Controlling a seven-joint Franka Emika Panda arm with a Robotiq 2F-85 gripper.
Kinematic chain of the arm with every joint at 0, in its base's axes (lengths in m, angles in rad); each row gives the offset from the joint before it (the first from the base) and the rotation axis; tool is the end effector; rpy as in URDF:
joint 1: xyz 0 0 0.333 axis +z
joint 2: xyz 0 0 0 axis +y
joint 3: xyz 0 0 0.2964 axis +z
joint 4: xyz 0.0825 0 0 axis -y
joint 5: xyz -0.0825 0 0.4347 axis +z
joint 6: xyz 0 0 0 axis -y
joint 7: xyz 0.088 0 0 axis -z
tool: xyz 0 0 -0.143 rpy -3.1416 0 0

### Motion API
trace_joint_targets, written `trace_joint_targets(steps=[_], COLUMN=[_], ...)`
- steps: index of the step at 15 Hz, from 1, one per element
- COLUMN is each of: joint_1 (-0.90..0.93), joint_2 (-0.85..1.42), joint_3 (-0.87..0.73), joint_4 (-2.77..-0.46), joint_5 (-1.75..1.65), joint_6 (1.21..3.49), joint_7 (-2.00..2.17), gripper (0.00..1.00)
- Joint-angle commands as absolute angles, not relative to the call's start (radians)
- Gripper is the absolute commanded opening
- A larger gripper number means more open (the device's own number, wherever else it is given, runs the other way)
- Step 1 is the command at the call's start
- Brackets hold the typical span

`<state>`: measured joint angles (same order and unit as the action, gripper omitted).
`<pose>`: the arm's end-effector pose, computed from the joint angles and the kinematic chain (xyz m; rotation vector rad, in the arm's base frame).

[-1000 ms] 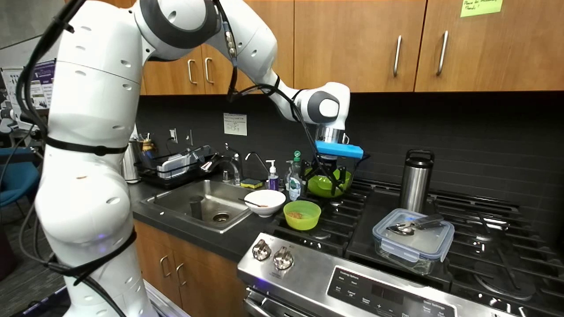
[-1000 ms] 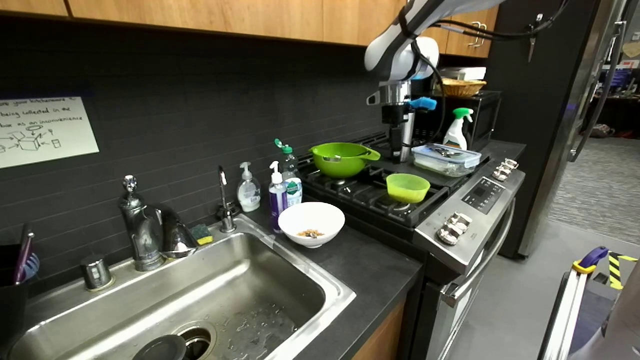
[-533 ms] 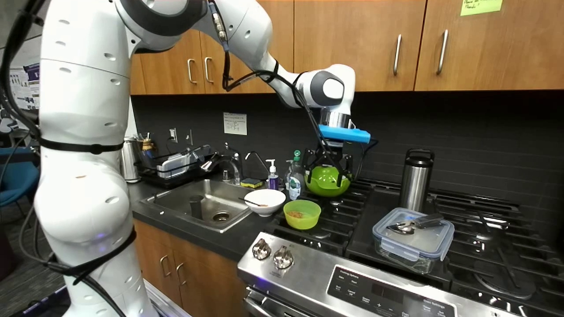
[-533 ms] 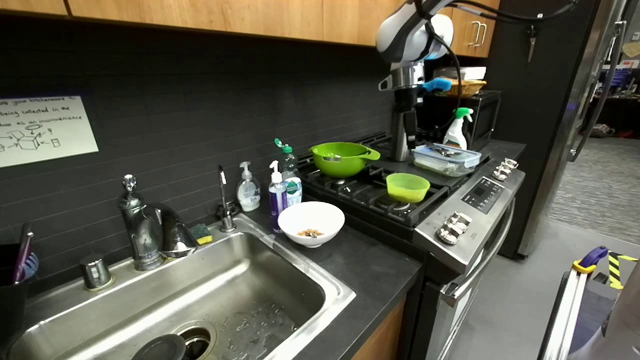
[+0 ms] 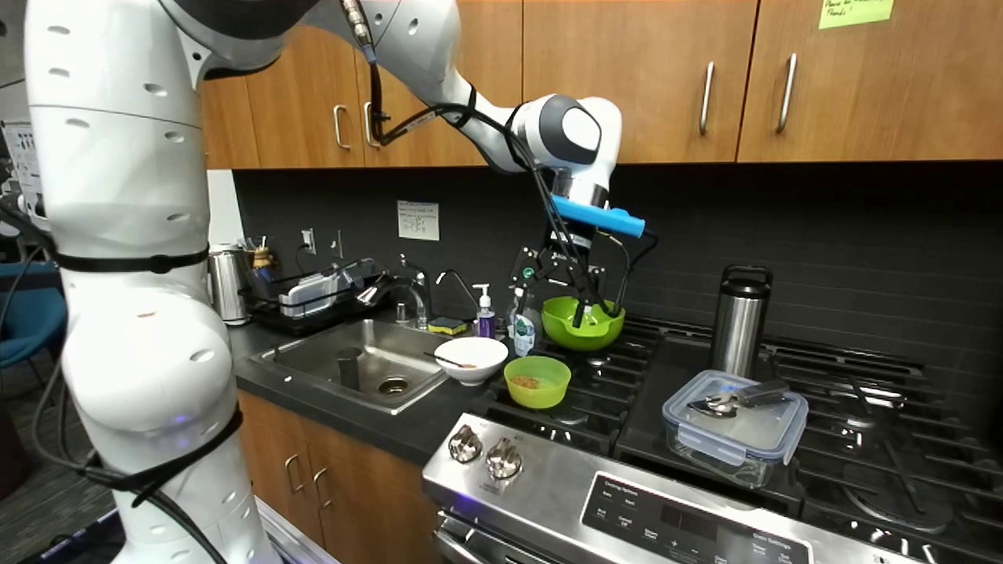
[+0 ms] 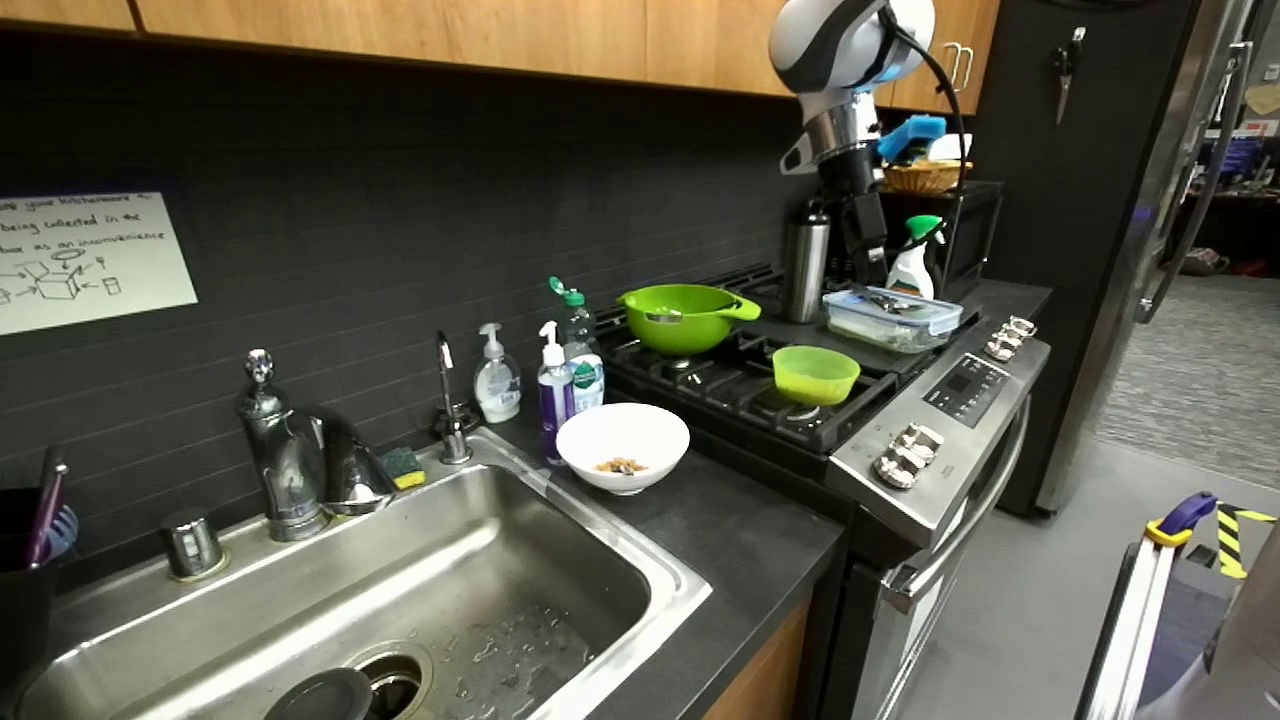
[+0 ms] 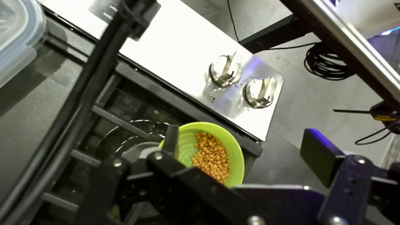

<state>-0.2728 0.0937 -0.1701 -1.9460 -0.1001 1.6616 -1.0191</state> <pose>0.5042 -0.2536 0.3337 -2.7961 -0.8680 0.5273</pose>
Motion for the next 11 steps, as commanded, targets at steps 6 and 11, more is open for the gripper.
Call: trace_joint_targets(steps=[6,11], joint_1=[-0.219,-0.210], joint_2=[-0.018,-0.001], joint_3=[-0.173,-0.178], joint_4=[-2.063,-2.057], joint_5=[-0.186,-0.194], joint_6=[1.662,1.641], joint_7=[-1.071,-1.089], gripper=[1.00,1.00])
